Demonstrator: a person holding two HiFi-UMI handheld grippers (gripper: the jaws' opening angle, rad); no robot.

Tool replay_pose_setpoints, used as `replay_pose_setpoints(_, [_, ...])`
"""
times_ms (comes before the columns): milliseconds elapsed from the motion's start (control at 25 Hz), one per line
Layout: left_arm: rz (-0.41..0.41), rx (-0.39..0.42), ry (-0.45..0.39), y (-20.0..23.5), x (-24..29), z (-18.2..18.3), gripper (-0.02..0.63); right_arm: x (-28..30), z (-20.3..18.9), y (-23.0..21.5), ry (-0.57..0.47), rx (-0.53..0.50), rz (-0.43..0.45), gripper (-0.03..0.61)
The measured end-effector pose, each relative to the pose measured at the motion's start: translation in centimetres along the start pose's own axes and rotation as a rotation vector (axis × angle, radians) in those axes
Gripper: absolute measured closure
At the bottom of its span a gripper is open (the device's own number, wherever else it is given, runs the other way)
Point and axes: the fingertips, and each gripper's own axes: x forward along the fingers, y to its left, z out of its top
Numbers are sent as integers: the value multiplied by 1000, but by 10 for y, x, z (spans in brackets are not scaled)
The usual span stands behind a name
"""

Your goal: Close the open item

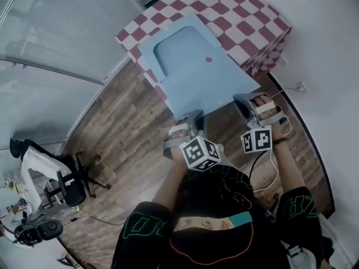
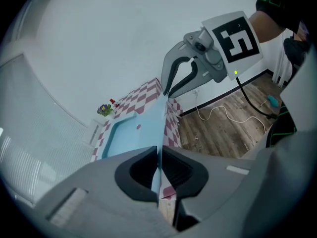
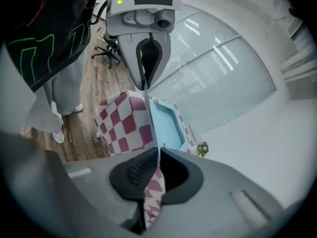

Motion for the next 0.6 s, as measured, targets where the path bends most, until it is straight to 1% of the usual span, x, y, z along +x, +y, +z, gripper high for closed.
replay_pose_setpoints(120, [14,21,-9,11,-3,3,589,1,4,-14,-12,-26,-11,558])
replay_pose_setpoints(280, [20,-29,-26,27,-8,7,591,2,10,-36,-19,-47,-29,558])
replay_pose_setpoints(360, [31,-38,-30,39,-10,8,592,6,14,-47,-25,-48,-38,558])
replay_pose_setpoints(600, [85,-7,-52,82,-12,13,599,22,24,-89,-46,-53,-70,557])
